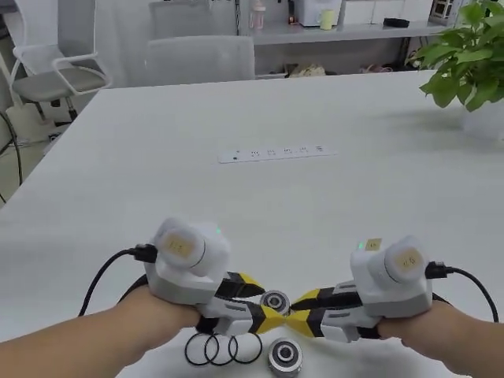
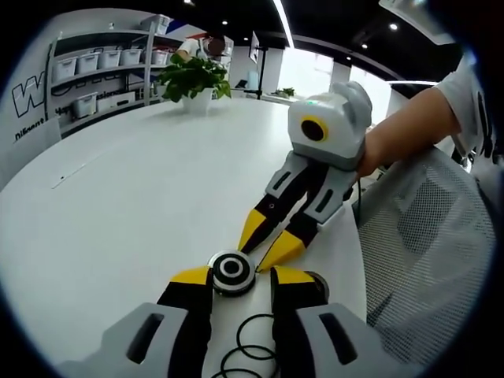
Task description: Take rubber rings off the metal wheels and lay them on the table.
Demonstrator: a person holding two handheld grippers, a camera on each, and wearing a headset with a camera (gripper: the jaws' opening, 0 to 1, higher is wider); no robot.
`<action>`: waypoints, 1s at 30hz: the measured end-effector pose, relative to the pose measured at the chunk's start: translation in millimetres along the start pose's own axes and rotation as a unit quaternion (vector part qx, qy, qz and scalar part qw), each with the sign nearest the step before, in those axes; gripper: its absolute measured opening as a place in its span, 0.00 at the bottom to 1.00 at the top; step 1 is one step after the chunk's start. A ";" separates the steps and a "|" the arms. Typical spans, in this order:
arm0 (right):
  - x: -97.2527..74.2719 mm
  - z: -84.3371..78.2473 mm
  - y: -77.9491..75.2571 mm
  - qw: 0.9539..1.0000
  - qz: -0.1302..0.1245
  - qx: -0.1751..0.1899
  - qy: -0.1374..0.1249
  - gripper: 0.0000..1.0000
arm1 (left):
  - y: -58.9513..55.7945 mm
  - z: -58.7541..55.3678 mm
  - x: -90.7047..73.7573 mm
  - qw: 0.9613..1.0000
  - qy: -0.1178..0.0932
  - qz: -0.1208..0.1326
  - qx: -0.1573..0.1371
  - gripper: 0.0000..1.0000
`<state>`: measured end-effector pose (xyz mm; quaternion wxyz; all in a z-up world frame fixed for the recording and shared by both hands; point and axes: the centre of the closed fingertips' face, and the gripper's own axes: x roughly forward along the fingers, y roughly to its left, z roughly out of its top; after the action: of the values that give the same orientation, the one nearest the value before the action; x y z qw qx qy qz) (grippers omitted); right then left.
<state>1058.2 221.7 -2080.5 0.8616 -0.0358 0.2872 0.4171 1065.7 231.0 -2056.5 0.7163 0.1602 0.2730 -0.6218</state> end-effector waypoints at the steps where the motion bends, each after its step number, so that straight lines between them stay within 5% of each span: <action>1: 0.0 0.0 0.0 1.000 0.000 -0.001 0.000 0.12 | -0.1 -0.2 0.8 1.000 0.001 -0.001 0.000 0.24; 21: -0.2 0.6 0.1 1.000 0.000 0.002 -0.006 0.11 | 3.6 -0.2 7.0 1.000 -0.002 0.013 0.015 0.12; 30: 0.0 0.7 -1.2 1.000 -0.003 0.004 -0.008 0.10 | 4.5 0.0 7.8 0.998 0.011 0.030 0.055 0.08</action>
<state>1059.5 221.1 -2080.2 0.8649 -0.0303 0.2821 0.4140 1070.7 225.5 -2061.6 0.7214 0.2146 0.2412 -0.6126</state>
